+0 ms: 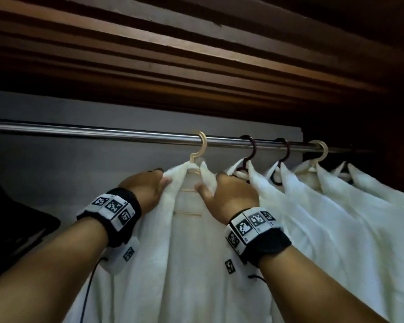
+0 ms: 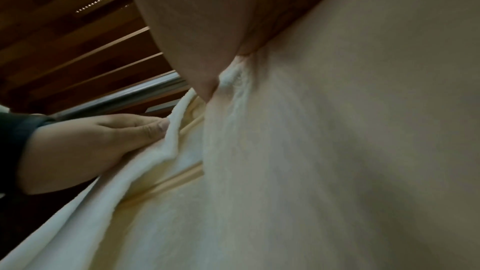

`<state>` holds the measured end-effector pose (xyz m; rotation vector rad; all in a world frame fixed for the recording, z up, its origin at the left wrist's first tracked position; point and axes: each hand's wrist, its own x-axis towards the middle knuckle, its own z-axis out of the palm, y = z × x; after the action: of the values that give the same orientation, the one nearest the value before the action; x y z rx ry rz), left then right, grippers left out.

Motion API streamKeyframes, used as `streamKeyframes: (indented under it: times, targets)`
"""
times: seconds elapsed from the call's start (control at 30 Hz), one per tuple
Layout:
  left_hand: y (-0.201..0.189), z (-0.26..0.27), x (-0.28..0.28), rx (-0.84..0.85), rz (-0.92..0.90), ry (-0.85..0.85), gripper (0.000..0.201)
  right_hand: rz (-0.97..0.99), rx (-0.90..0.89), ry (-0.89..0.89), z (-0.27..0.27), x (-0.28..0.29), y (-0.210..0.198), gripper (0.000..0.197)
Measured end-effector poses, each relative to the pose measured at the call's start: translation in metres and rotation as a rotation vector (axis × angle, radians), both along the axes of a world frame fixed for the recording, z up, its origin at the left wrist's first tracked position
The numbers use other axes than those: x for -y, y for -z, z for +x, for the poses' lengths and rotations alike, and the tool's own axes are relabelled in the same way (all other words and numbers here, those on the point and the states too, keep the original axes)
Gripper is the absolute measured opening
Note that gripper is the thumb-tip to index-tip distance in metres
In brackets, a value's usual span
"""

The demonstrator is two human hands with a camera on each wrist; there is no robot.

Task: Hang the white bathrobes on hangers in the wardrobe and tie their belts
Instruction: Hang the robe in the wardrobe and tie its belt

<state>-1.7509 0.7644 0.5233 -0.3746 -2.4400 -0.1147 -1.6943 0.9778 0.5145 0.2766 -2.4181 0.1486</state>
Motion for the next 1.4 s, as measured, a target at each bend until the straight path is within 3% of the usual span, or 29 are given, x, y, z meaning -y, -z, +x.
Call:
streamKeyframes:
  times: [0.13, 0.27, 0.37, 0.47, 0.6, 0.7, 0.87, 1.03, 1.23, 1.4]
  targets:
    - [0.018, 0.006, -0.012, -0.106, 0.076, -0.071, 0.045, -0.009, -0.065, 0.011, -0.012, -0.005, 0.003, 0.048]
    - [0.029, 0.016, -0.019, -0.187, 0.127, -0.095, 0.055, -0.123, -0.014, 0.068, -0.014, -0.004, 0.0, 0.042]
    - [0.029, 0.025, -0.016, -0.19, 0.117, -0.127, 0.055, -0.161, -0.029, 0.059, -0.017, -0.002, -0.001, 0.033]
    - [0.025, 0.03, -0.009, -0.179, 0.087, -0.155, 0.044, -0.143, -0.016, 0.023, -0.016, 0.002, -0.003, 0.042]
    - [0.025, 0.031, 0.005, -0.168, 0.068, -0.149, 0.044, -0.17, 0.013, 0.036, -0.01, 0.006, -0.008, 0.025]
    - [0.031, 0.03, 0.01, -0.199, 0.076, -0.141, 0.048, -0.167, 0.016, 0.054, -0.011, 0.007, -0.009, 0.027]
    - [0.021, 0.031, 0.002, -0.099, 0.146, -0.161, 0.078, -0.157, 0.025, 0.086, -0.014, 0.017, -0.011, 0.036]
    - [0.016, 0.02, -0.005, -0.152, 0.133, -0.069, 0.061, -0.194, -0.068, 0.094, -0.017, 0.023, 0.003, 0.035]
    - [0.043, 0.004, 0.007, -0.354, 0.123, -0.044, 0.064, -0.134, -0.319, 0.199, -0.024, 0.015, 0.023, 0.05]
    - [0.059, 0.0, 0.012, -0.392, 0.187, 0.018, 0.074, -0.049, -0.238, 0.198, -0.014, -0.003, 0.05, 0.09]
